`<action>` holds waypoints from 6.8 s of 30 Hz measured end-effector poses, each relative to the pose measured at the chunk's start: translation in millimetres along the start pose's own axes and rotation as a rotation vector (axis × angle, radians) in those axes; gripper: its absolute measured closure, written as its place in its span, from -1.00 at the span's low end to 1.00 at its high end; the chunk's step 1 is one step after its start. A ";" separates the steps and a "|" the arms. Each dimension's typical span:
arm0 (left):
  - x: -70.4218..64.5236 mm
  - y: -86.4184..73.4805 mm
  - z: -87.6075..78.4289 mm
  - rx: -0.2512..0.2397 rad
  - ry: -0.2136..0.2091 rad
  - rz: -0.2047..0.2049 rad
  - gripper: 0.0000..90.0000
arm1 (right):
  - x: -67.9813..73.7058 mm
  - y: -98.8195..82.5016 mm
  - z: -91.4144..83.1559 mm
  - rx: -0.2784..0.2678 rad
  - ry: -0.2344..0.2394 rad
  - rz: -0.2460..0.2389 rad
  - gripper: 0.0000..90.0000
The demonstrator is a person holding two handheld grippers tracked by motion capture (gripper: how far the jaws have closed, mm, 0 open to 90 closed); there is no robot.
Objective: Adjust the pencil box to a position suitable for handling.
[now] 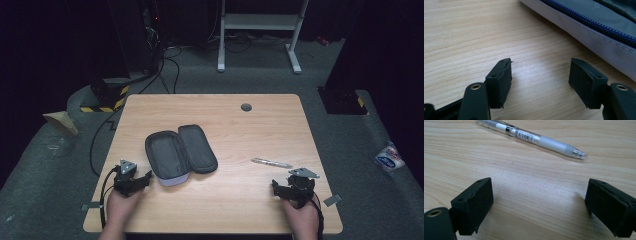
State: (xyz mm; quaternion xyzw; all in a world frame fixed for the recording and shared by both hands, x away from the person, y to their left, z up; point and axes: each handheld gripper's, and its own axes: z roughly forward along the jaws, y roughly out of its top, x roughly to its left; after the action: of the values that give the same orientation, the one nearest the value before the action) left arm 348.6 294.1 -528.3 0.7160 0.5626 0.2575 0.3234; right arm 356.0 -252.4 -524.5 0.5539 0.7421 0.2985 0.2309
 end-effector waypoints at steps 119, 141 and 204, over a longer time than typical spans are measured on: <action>-93.5 22.5 -27.5 -0.085 -0.310 0.303 0.75 | 2.0 -2.0 -2.7 -0.015 0.017 -0.022 -0.69; -163.7 18.4 -32.9 -0.139 -0.457 0.422 0.67 | 2.1 -2.0 -2.7 -0.018 0.016 -0.029 -0.67; -34.6 16.0 -23.2 -0.117 -0.187 0.151 0.72 | 111.5 27.2 -8.5 -0.192 0.315 -0.224 -0.02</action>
State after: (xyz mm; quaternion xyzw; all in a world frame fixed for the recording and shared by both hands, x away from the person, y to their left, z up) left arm 333.6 262.0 -501.2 0.7569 0.4586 0.2457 0.3956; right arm 337.6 -141.3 -500.8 0.3900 0.7941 0.4232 0.1954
